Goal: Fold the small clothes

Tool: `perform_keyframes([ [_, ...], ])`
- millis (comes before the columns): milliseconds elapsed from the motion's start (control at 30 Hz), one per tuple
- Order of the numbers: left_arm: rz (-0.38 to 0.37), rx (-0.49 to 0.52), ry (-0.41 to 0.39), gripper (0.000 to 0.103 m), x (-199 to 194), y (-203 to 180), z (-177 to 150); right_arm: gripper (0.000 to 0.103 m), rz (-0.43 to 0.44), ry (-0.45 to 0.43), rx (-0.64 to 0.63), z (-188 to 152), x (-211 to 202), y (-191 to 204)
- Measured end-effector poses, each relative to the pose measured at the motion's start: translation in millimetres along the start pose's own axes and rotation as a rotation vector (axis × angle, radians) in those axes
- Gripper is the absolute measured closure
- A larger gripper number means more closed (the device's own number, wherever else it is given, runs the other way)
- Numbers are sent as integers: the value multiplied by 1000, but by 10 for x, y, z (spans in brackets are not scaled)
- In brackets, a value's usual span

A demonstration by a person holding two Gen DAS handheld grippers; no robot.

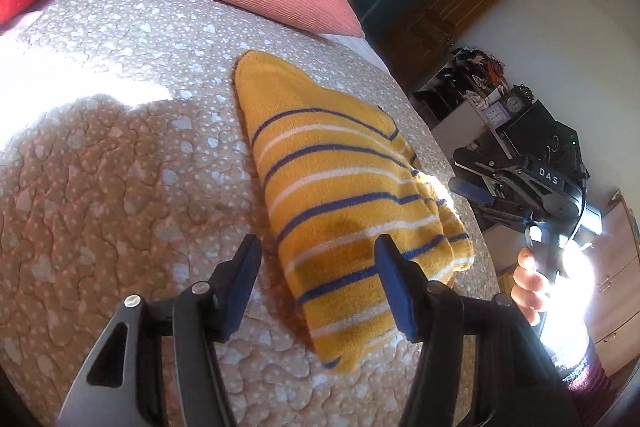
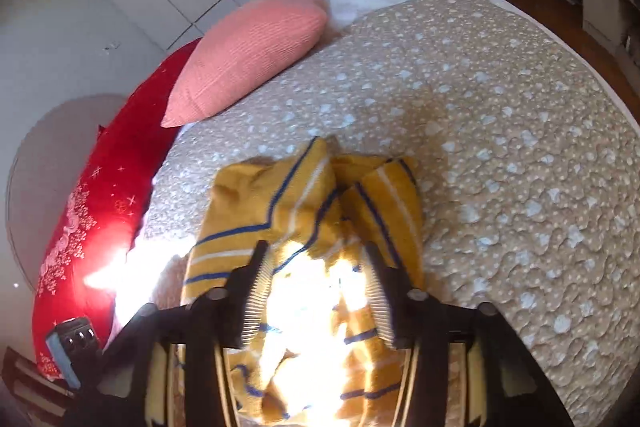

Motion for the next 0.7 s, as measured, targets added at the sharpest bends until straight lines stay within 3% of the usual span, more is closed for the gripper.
perform_keyframes([
  [133,61,-3,-16,44,-29,109,21,37,-119,138,-37,-215,443,101],
  [167,75,-7,-19,44,-42,134,29,62,-138,160,-53,-278,538,110],
  [200,87,-14,-22,44,-50,168,30,78,-142,164,-79,-309,582,139],
  [267,98,-36,-24,44,-77,243,37,87,-116,108,-102,-285,453,207],
  [433,104,-79,-16,44,-101,350,49,90,-186,-4,-72,-191,-28,-58],
  [533,89,-52,19,43,5,232,-18,90,-297,36,-56,-299,31,-417],
  [600,107,-15,42,43,92,114,-83,87,-305,87,-50,-412,182,-568],
  [700,139,15,94,41,258,20,-188,66,-322,51,-23,-423,155,-655],
])
Point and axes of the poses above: each gripper's, at about its wrist camera, not at the fingertips, and x roughly the way its jaws point, y to its left, z to its top, the point moved 9 cm from there along x, roughly the way its jaws point, and after that the axes turned 9 degrees about y, right-handed, at the moved point
